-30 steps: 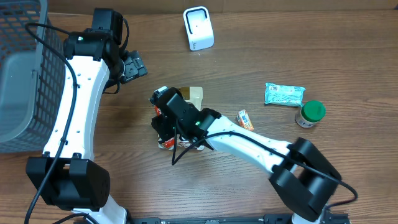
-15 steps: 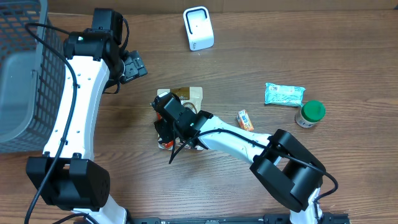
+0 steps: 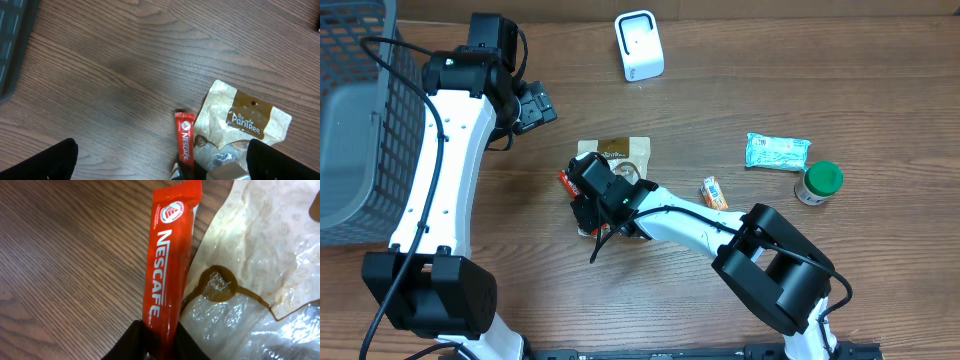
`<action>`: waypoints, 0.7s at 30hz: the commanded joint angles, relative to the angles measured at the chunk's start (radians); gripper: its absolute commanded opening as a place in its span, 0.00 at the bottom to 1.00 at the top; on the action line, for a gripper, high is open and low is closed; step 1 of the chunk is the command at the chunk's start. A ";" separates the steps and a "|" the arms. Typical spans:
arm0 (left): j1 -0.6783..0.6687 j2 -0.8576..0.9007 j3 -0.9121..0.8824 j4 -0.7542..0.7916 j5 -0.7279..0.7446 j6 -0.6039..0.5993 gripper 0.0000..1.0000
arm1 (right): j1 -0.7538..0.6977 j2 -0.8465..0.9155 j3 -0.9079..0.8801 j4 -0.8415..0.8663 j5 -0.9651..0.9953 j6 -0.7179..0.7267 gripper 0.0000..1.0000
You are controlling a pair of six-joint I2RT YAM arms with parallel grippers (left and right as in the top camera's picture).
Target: Scan the item barcode
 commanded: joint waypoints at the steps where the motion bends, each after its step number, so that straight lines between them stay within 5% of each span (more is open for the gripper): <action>1: -0.002 0.008 -0.001 0.001 -0.014 0.002 1.00 | 0.002 -0.092 0.032 -0.003 0.063 -0.006 0.08; 14: -0.002 0.008 -0.001 0.001 -0.014 0.002 1.00 | -0.020 -0.294 0.032 -0.325 0.225 0.006 0.04; 21: -0.002 0.008 -0.001 0.114 -0.010 -0.018 1.00 | -0.103 -0.365 0.032 -0.381 -0.004 0.005 0.04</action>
